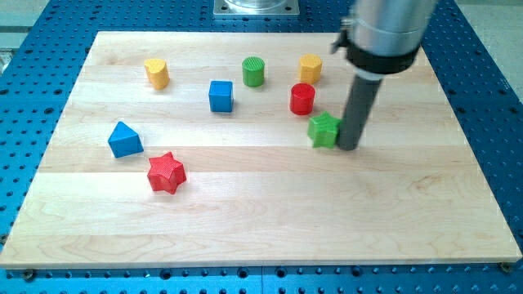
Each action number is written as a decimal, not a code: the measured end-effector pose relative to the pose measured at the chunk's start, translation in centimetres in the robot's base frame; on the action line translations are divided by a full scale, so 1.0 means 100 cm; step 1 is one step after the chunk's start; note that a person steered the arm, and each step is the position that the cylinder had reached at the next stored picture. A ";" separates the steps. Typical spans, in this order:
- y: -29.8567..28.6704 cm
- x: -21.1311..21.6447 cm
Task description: Push the green star slightly to the left
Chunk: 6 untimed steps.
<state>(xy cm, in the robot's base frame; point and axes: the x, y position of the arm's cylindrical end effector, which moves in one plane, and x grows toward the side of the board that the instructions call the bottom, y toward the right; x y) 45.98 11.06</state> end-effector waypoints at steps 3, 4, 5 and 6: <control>0.084 -0.025; 0.067 -0.033; 0.027 -0.034; 0.001 -0.033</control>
